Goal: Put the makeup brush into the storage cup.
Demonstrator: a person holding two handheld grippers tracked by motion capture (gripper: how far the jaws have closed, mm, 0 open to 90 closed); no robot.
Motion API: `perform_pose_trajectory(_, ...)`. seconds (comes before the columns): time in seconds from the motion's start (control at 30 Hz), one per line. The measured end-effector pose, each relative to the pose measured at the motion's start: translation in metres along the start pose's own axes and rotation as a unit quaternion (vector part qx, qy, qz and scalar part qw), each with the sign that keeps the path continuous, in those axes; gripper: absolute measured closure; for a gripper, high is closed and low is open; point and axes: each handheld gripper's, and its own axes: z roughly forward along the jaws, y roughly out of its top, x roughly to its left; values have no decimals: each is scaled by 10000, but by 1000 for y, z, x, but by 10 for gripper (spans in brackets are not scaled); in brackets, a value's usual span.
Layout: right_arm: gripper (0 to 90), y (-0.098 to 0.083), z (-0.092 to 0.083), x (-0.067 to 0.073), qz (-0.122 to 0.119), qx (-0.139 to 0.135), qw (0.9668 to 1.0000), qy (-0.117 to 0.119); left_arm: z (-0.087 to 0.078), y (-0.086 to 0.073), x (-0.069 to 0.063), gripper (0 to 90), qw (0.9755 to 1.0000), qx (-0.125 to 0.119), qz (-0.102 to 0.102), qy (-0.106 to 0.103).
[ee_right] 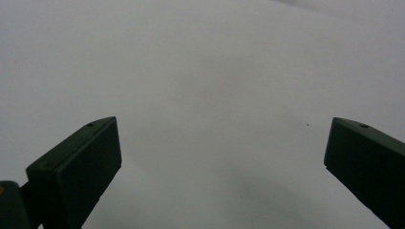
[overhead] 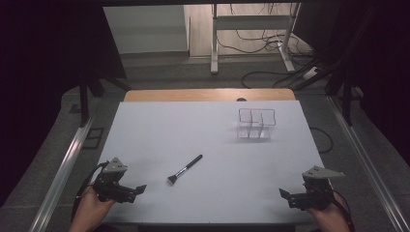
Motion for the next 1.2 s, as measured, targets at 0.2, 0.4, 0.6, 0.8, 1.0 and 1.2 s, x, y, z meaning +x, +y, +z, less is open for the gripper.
perform_pose_trajectory(0.2,0,0,-1,-2,44,-9,10000,-13,0,7,2,0,9998,203,58,42)
perform_pose_trajectory(0.4,0,0,-1,-3,53,3,10000,-9,3,16,2,0,9992,354,181,89)
perform_pose_trajectory(0.6,0,-1,-1,-4,64,16,10000,0,2,25,5,0,9991,370,189,-39)
perform_pose_trajectory(0.8,0,-1,-2,-5,108,-13,9999,2,1,32,5,0,9985,451,291,-92)
perform_pose_trajectory(1.0,0,-1,-2,-4,103,4,9999,22,4,40,4,0,9977,545,385,-107)
perform_pose_trajectory(1.2,0,-1,-1,-4,106,12,9999,31,8,48,2,0,9971,580,484,-92)
